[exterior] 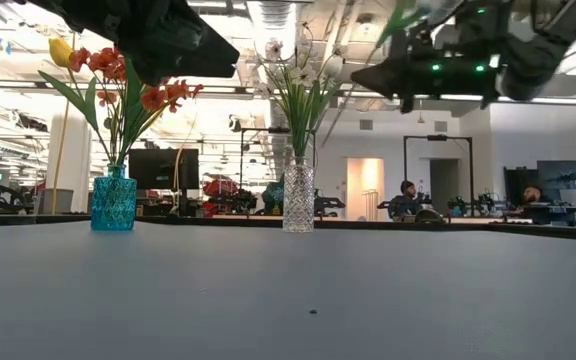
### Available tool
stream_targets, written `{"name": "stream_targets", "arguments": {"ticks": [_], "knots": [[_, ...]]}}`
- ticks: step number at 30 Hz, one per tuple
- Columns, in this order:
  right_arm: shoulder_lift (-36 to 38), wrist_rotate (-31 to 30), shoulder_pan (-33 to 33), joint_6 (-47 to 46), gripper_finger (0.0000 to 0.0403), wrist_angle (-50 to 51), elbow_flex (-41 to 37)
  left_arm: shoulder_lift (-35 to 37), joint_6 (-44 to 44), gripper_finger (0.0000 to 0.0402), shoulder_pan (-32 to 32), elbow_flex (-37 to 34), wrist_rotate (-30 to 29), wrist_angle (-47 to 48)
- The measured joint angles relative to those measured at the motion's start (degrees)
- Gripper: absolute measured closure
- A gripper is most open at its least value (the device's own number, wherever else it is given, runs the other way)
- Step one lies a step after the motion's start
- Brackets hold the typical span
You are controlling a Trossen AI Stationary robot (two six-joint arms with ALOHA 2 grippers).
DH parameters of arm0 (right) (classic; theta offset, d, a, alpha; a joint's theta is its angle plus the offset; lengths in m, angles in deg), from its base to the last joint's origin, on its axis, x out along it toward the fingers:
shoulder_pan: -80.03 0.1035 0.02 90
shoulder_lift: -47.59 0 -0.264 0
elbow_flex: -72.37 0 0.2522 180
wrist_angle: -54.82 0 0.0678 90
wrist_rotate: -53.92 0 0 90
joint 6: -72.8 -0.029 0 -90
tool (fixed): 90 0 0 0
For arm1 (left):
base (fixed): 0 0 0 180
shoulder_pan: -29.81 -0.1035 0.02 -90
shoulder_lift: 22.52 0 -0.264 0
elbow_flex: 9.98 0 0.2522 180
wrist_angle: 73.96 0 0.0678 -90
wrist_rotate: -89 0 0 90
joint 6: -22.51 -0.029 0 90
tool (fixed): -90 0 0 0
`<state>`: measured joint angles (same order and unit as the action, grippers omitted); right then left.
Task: Sort flowers into vase by color
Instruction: Put the white tulip into the transparent vase
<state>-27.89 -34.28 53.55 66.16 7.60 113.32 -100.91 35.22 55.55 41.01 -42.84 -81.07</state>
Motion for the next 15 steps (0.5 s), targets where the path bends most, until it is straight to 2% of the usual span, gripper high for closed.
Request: {"name": "stream_targets", "arguments": {"ticks": [8,15], "knots": [[-7.5,1.4,-0.3,1.1,0.0379,0.8,6.5,0.0,1.0,0.0248,0.1,0.0,0.2,0.4],[-9.1,1.4,-0.3,2.5,0.0379,0.8,7.8,0.0,2.0,0.0248,0.1,0.0,0.5,2.3]]}}
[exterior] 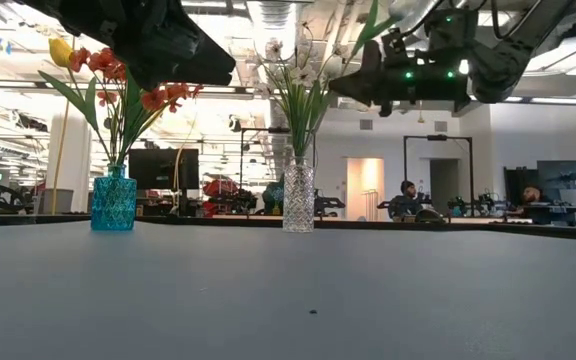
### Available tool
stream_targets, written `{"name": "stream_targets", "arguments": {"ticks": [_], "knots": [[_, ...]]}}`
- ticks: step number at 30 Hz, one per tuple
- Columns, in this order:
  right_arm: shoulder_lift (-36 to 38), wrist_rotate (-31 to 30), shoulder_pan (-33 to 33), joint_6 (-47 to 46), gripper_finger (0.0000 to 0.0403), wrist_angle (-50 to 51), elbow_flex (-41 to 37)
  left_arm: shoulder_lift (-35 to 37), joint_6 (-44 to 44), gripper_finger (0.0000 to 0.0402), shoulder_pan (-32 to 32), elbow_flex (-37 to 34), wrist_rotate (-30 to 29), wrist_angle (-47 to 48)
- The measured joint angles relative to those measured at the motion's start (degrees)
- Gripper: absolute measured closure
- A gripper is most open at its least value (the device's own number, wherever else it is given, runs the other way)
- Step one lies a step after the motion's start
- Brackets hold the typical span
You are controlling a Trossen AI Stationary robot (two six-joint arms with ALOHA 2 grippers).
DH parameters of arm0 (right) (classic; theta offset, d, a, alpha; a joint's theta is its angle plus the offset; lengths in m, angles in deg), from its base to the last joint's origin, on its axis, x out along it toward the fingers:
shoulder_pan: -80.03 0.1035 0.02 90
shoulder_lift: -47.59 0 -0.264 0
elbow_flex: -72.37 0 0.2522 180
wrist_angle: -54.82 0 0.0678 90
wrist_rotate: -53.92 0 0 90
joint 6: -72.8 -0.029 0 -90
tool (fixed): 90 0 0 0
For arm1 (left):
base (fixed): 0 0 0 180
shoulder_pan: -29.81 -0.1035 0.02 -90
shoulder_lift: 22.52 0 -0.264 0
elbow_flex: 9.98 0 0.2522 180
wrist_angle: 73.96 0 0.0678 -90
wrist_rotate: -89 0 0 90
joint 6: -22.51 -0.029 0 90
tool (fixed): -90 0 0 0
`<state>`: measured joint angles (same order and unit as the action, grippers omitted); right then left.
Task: Sort flowers into vase by color
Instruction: Put the white tulip into the transparent vase
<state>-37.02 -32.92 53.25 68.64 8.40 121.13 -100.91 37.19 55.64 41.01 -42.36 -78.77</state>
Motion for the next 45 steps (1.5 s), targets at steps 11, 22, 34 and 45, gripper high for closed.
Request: {"name": "stream_targets", "arguments": {"ticks": [11,22,34,45], "knots": [[-0.2,-1.7,0.0,2.4,0.0379,-0.2,0.3,0.0,-0.2,0.0248,0.0,0.0,0.0,0.0],[-0.2,-1.7,0.1,2.2,0.0379,0.4,0.3,0.0,-0.4,0.0248,0.0,0.0,0.0,-0.1],[-2.0,-1.7,0.6,1.4,0.0379,1.1,0.3,0.0,0.0,0.0248,0.0,0.0,0.0,0.0],[-1.6,-1.6,0.9,1.6,0.0379,1.9,0.3,0.0,0.0,0.0248,0.0,0.0,0.0,0.0]]}}
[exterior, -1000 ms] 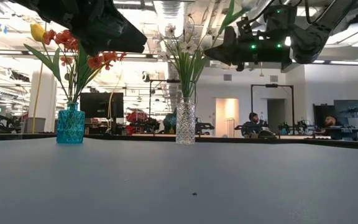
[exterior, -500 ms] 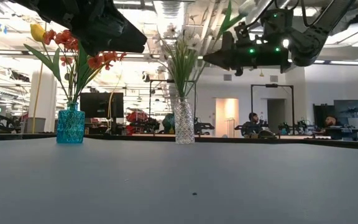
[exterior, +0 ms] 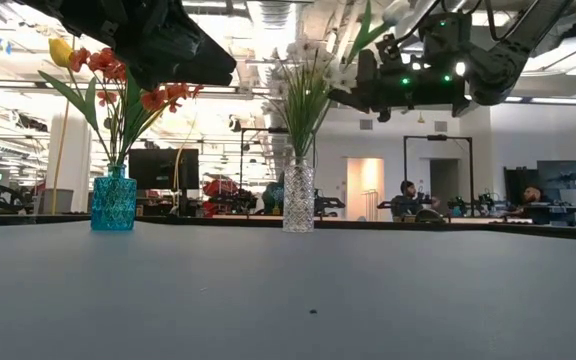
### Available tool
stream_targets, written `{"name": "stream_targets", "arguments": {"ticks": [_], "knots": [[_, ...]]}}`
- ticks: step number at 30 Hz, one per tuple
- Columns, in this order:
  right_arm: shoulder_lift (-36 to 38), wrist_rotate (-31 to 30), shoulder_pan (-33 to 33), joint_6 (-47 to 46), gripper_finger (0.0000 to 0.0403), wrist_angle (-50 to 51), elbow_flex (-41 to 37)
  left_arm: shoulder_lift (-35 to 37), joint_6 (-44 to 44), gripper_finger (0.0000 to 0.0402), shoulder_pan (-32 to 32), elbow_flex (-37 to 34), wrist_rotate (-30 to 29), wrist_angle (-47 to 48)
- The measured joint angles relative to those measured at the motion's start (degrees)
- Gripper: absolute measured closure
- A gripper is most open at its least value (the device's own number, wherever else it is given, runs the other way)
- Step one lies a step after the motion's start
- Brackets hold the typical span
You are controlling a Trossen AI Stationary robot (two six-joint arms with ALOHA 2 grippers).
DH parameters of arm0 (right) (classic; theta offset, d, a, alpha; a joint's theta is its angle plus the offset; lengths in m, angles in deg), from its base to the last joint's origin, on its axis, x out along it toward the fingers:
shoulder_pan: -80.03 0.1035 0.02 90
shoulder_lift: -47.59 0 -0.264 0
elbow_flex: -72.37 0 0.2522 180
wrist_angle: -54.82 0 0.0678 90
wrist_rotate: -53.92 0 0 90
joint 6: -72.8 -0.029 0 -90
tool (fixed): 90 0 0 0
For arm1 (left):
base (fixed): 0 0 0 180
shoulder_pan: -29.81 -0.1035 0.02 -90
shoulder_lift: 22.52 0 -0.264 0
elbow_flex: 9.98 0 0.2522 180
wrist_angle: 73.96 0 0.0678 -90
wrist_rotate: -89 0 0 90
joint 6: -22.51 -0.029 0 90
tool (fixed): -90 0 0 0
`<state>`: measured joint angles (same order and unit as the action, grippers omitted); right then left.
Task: Sort flowers into vase by color
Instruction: Put the white tulip into the transparent vase
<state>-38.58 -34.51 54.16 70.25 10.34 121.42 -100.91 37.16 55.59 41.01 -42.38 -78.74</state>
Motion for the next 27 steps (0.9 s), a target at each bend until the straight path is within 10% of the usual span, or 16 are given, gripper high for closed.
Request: {"name": "stream_targets", "arguments": {"ticks": [27], "knots": [[2.8,-1.5,1.5,1.3,0.0379,29.8,11.2,0.0,-0.9,0.0248,0.0,0.0,-0.2,0.2]]}}
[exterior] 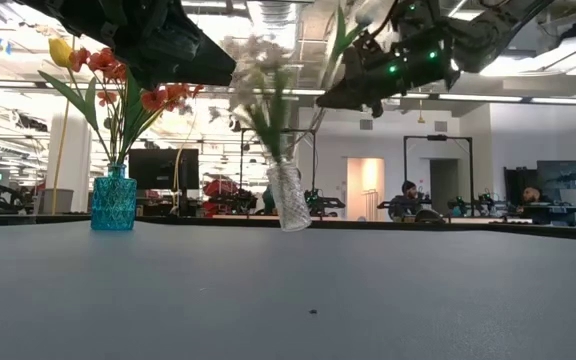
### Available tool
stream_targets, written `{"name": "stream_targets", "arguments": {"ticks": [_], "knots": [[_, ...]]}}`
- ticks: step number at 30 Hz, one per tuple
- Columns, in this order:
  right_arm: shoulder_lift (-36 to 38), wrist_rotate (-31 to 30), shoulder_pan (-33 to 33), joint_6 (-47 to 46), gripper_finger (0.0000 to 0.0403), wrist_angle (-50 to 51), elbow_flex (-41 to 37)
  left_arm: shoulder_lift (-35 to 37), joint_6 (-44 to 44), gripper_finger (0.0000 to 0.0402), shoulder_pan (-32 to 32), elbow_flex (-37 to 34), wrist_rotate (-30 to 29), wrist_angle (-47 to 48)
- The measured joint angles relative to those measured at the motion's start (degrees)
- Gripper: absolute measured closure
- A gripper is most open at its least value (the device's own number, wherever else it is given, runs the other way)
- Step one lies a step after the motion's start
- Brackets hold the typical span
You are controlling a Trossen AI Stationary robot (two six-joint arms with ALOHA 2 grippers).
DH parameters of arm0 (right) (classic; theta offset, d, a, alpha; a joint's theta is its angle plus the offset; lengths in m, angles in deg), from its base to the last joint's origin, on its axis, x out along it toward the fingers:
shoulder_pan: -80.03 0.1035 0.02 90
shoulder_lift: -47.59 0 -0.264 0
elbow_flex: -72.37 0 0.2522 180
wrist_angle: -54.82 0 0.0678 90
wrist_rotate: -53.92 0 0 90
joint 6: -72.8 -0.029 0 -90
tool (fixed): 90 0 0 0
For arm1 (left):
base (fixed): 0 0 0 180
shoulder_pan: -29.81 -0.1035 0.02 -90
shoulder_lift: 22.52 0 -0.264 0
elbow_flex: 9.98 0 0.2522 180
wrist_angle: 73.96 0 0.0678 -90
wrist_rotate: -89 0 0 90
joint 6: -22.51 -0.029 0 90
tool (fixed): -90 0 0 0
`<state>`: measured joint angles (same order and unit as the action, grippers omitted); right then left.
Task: Sort flowers into vase by color
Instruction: Put the white tulip into the transparent vase
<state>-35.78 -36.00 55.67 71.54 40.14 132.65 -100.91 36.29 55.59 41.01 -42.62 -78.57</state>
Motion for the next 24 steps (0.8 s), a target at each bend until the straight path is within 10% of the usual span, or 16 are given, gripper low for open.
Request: {"name": "stream_targets", "arguments": {"ticks": [24], "knots": [[1.4,-4.7,-0.4,1.2,0.0378,4.1,0.0,0.0,-0.1,0.0248,0.0,0.0,-0.2,-0.4]]}}
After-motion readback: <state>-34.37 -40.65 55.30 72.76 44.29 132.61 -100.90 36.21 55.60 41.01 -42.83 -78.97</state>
